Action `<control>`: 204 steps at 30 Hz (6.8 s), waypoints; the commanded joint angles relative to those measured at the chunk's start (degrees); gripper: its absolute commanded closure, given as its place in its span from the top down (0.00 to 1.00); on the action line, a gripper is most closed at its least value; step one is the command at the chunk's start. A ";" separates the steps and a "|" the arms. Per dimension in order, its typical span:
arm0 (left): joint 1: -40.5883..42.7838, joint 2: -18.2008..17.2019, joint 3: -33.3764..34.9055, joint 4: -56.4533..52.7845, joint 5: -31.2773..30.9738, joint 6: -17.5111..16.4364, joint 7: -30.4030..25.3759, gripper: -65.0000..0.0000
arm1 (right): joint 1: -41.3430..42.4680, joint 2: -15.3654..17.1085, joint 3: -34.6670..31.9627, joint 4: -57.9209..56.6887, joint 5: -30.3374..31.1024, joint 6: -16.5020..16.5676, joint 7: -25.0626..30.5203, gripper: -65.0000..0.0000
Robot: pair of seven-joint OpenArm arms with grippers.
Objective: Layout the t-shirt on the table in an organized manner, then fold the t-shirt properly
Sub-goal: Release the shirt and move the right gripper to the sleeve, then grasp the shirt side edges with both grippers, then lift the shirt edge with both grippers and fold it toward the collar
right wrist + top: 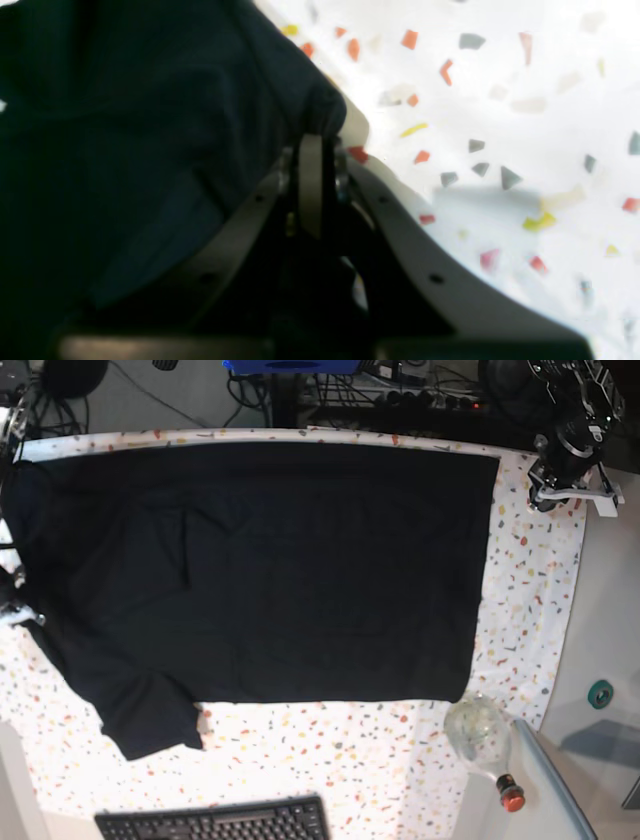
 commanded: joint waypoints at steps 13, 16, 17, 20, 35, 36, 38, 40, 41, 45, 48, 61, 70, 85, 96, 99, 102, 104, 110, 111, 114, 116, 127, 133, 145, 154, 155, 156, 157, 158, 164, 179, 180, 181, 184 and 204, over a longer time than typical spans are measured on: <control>-0.05 -0.53 0.07 0.91 -0.52 -0.64 -0.93 0.00 | -12.17 -9.20 15.15 31.81 0.58 0.32 -20.69 0.00; -0.05 -0.53 -0.10 0.91 -0.52 -0.64 -0.93 0.00 | -12.34 -9.46 15.33 30.49 0.58 0.32 -21.13 0.00; -0.05 -0.53 -0.10 0.91 -0.52 -0.64 -0.93 0.00 | -12.34 -9.55 15.41 29.79 0.58 0.32 -21.13 0.00; -0.05 -0.53 -0.10 0.91 -0.52 -0.64 -0.93 0.00 | -12.34 -9.55 15.41 28.91 0.76 0.23 -21.13 0.06; -0.05 -1.85 -0.37 0.82 -0.43 -0.64 -0.93 0.00 | 5.06 -5.07 -1.29 15.28 -9.53 -2.58 -14.62 0.37; -0.05 -1.85 -0.37 0.91 -0.43 -0.64 -0.93 0.00 | 8.14 -4.45 -3.66 9.57 -11.72 -2.58 -12.08 0.37; -0.05 -1.94 -0.37 0.91 -0.43 -0.64 -0.93 0.00 | 14.65 -4.01 -6.83 -2.74 -16.03 -2.58 -7.24 0.37; 0.30 -1.94 -0.37 0.91 -0.43 -0.64 -1.01 0.00 | 20.45 -3.92 -8.06 -14.61 -20.43 -2.67 -2.23 0.37; 0.48 -1.94 -0.37 0.91 -0.43 -0.64 -1.01 0.00 | 22.56 -3.83 -8.23 -19.18 -22.36 -2.76 0.23 0.37; 0.57 -1.94 -0.45 0.82 -0.43 -0.64 -1.01 0.00 | 25.99 -3.83 -8.15 -27.36 -28.08 -2.85 6.65 0.37; 0.57 -2.20 -0.45 0.82 -0.43 -0.64 -1.01 0.00 | 25.81 -3.83 -8.15 -27.71 -28.43 -3.90 7.18 0.37; 0.48 -2.20 -0.45 0.82 -0.43 -0.64 -1.01 0.00 | 24.32 -4.10 -8.15 -28.06 -28.52 -7.77 7.27 0.36; 0.57 -2.29 -0.45 0.82 -0.43 -0.64 -1.01 0.00 | 24.32 -4.10 -8.15 -27.71 -28.43 -7.77 11.13 0.00; -6.46 -12.49 2.89 -3.84 -0.17 -0.64 -0.66 0.00 | 23.88 -4.10 -8.15 -18.13 -28.43 -7.42 10.87 0.00; -21.94 -18.91 18.98 -18.52 -0.17 -0.64 -1.10 0.06 | 22.56 -4.19 -8.06 -14.35 -28.34 -7.33 11.13 0.00; -26.33 -18.91 22.40 -22.65 -0.17 -0.64 -1.19 0.42 | 20.62 -4.27 -8.06 -10.74 -28.34 -7.33 11.13 0.00; -30.20 -18.73 25.92 -27.40 -0.17 -0.64 -2.60 0.69 | 18.25 -4.89 -8.06 -5.82 -28.34 -7.33 10.78 0.00; -31.96 -18.55 28.65 -31.09 -0.17 -0.64 -6.29 0.75 | 17.37 -5.24 -8.06 -4.06 -28.34 -7.33 10.78 0.00; -37.94 -18.29 40.78 -41.82 -0.35 -0.64 -13.06 0.75 | 17.11 -5.33 -8.06 -4.06 -28.34 -7.33 10.78 0.00; -38.64 -17.68 42.01 -43.13 -0.43 -0.64 -13.59 0.75 | 17.11 -5.33 -8.06 -4.06 -28.34 -7.33 10.78 0.00; -40.05 -16.00 43.24 -46.30 -0.43 -0.64 -14.90 0.75 | 17.11 -5.42 -8.06 -4.06 -28.34 -7.33 10.78 0.00; -40.84 -14.86 43.50 -47.97 -0.17 -0.64 -15.52 0.75 | 17.11 -5.42 -8.06 -4.06 -28.34 -7.33 10.78 0.00; -40.93 -13.81 42.89 -51.49 -0.17 -0.64 -15.26 0.41 | 17.02 -5.33 -8.06 -4.06 -28.34 -7.33 10.78 0.00; -40.93 -13.89 42.89 -51.05 -0.35 -0.64 -15.17 0.00 | 16.58 -5.33 -8.06 -4.06 -28.34 -7.33 10.78 0.00; -31.70 -15.65 38.76 -31.35 -0.43 1.82 -8.75 0.00 | 15.53 -5.33 -8.06 -3.88 -28.34 -7.33 10.78 0.00; -25.28 -15.48 29.96 -16.15 -0.52 5.07 4.52 0.00 | 15.53 -5.42 -8.06 -3.88 -28.34 -7.33 10.78 0.00; -25.28 -15.39 30.05 -16.23 -0.52 5.07 5.84 0.00 | 15.53 -5.42 -8.06 -3.88 -28.34 -7.33 10.78 0.00; -25.19 -15.30 30.32 -16.23 -0.52 5.07 6.55 0.00 | 15.53 -5.42 -8.06 -3.88 -28.34 -7.33 10.78 0.00; -24.84 -14.95 30.14 -16.32 -0.52 5.07 7.07 0.00 | 15.53 -5.42 -8.06 -3.88 -28.34 -7.33 10.78 0.00; -24.31 -14.51 29.88 -16.06 -0.52 5.07 7.43 0.00 | 15.53 -5.42 -8.06 -3.88 -28.34 -7.33 10.78 0.00; -22.20 -14.42 29.79 -15.53 -0.61 5.07 9.45 0.00 | 15.53 -5.42 -8.06 -3.88 -28.34 -7.33 10.78 0.00; -29.67 -17.15 24.78 -23.00 3.43 4.55 1.36 0.70 | 15.53 -5.42 -8.06 -3.80 -28.34 -7.33 10.78 0.00; -32.05 -17.68 27.50 -26.52 4.67 3.58 0.13 0.70 | 15.53 -5.42 -8.06 -3.80 -28.34 -7.33 10.78 0.00; -33.89 -18.20 29.96 -29.42 5.28 2.17 -0.93 0.70 | 15.53 -5.42 -8.06 -3.80 -28.34 -7.33 10.78 0.00; -38.64 -18.29 34.98 -37.60 5.81 -2.05 -4.44 0.70 | 15.53 -5.42 -8.06 -3.80 -28.34 -7.33 10.78 0.00; -44.97 -11.70 37.61 -52.63 13.90 -3.80 -12.71 0.64 | 15.53 -5.33 -8.06 -3.80 -28.34 -7.33 10.78 0.00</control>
